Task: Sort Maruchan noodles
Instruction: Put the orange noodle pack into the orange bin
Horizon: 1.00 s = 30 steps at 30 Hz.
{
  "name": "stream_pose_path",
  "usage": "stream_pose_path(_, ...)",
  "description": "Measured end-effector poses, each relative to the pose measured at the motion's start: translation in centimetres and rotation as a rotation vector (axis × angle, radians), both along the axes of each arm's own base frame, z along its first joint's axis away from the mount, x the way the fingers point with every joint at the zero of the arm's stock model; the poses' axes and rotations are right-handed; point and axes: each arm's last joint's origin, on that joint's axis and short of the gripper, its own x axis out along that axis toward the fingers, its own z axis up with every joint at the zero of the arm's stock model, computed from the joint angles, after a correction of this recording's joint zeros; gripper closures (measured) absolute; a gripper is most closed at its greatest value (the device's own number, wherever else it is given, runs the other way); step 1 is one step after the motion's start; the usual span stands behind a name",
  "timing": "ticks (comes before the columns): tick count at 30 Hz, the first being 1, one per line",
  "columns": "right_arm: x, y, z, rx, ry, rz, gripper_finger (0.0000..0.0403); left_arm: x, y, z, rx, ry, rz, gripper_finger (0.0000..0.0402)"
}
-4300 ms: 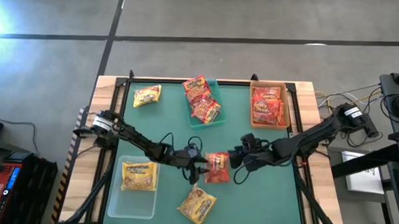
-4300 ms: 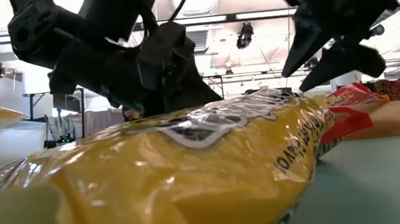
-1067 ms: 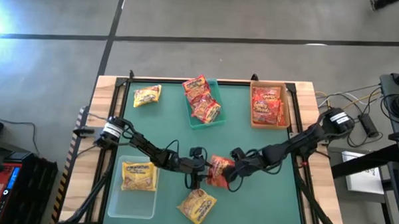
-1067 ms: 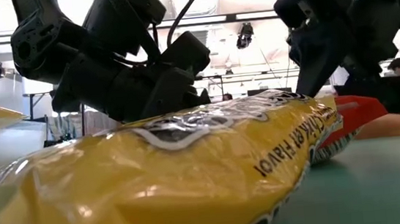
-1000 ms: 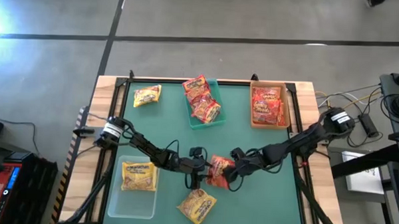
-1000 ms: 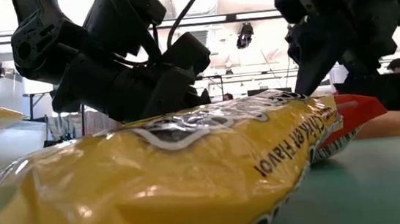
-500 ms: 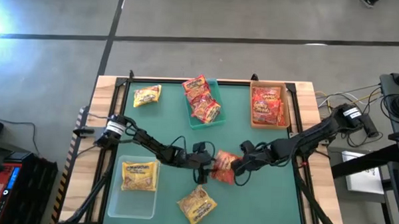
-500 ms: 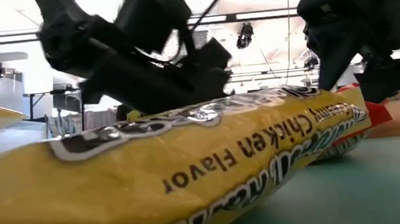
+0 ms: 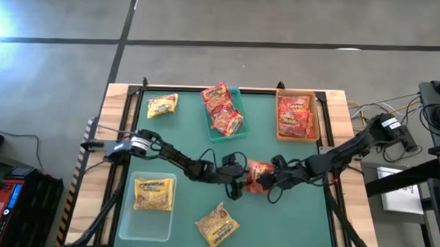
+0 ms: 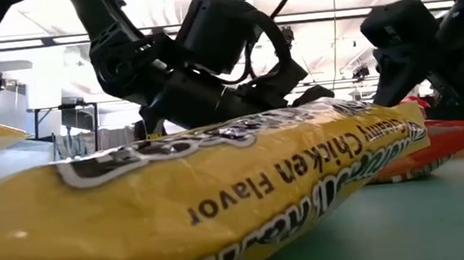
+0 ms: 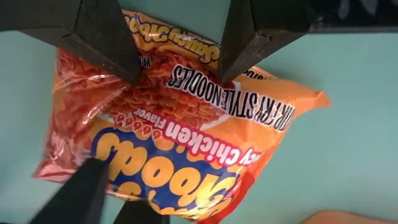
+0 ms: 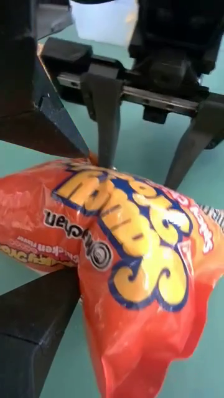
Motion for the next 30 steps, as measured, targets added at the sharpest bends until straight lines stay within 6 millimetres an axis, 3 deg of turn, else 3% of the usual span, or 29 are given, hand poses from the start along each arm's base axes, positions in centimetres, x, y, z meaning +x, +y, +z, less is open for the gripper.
stream_pose_path(6, -0.9, 0.3, -0.7, 0.040, -0.005, -0.037, 0.0112, 0.0, 0.3, 0.0, 0.003, 0.001, -0.016, 0.0198)
stream_pose_path(30, -1.2, 1.1, -1.3, 0.102, 0.066, -0.044, 0.0112, 0.1, 0.9, 0.0, 0.013, 0.004, -0.025, 0.0198)
